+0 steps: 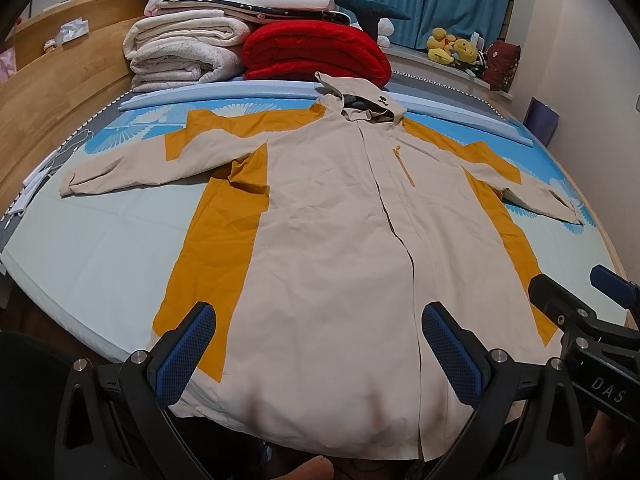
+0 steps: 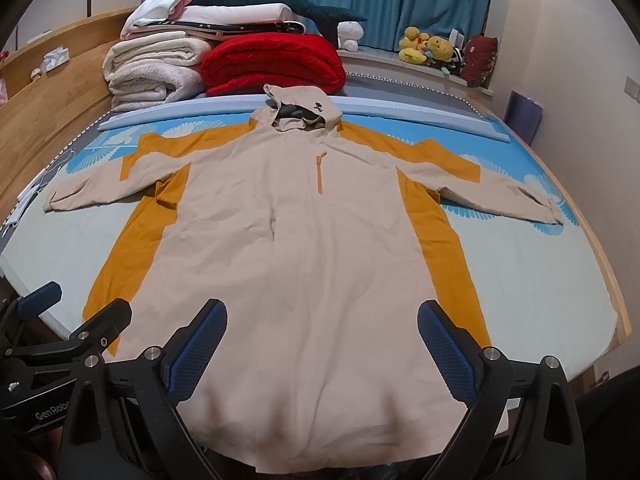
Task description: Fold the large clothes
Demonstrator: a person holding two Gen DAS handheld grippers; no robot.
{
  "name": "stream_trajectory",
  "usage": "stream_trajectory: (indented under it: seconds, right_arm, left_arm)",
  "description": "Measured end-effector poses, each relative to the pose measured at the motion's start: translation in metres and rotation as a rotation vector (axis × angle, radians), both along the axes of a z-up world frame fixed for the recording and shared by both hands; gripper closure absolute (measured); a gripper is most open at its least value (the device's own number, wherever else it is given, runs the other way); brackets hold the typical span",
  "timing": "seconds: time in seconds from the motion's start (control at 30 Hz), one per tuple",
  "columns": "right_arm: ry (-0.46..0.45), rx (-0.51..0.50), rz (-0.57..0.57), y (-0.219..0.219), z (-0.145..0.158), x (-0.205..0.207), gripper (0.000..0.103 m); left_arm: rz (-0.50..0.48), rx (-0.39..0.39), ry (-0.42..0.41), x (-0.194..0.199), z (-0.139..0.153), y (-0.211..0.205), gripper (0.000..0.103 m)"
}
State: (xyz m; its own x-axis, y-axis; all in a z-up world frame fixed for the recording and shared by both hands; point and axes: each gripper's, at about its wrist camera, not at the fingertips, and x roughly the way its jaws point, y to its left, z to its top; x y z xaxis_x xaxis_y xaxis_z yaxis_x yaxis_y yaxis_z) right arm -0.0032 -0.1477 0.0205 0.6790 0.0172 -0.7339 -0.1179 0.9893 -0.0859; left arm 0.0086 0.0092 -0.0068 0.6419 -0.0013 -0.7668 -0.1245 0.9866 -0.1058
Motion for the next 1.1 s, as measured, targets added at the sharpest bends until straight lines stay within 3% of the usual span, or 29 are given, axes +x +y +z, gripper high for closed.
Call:
stream_trajectory:
  seconds: [0.6,0.8,1.1]
  right_arm:
    - [-0.005,-0.002,-0.002,-0.0024,0.004,0.0003,0.007]
    - [-0.008,-0.005,-0.001,-0.0024,0.0041,0.0003,0.007]
    - [-0.008,-0.004,-0.002,-0.0018,0.0035,-0.0001,0.007]
  left_arm:
    - [-0.001,0.005,-0.008,0.0025,0.0039,0.0007,0.001]
    - [-0.017,-0.028,-0.002,0.0026,0.0052,0.0008,0.007]
    - [-0.019,-0.021,-0.008,0.0009,0.0026,0.0001,0.008]
